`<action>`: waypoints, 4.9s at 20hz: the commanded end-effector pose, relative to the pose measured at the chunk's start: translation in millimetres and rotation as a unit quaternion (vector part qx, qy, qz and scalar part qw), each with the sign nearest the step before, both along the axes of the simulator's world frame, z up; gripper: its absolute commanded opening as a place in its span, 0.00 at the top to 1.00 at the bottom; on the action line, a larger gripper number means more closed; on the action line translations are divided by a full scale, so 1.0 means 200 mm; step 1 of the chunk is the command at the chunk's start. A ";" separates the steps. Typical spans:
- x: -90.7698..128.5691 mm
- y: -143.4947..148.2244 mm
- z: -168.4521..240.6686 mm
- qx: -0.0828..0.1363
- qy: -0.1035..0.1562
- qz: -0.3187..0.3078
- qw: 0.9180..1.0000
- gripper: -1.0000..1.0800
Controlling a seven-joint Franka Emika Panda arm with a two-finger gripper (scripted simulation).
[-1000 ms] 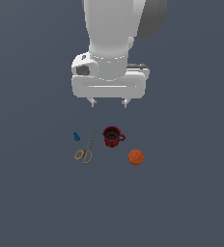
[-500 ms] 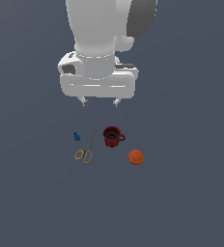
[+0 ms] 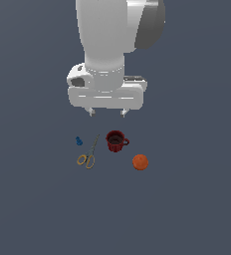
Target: Pick up a designated object from a clutter of objects.
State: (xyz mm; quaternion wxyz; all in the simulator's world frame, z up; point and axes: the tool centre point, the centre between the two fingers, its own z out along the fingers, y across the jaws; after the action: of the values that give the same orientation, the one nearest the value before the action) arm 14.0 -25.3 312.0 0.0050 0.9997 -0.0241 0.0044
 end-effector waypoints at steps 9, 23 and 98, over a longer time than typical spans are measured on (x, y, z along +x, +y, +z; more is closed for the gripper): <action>0.15 0.26 -0.40 -0.004 0.002 0.006 1.000 0.04; 0.21 0.65 -1.00 0.003 0.004 0.013 1.000 0.04; 0.48 -0.25 0.15 0.006 0.004 0.015 1.000 1.00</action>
State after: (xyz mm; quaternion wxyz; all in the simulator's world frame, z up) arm 107.4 -67.5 329.2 -0.0009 0.9999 -0.0101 -0.0004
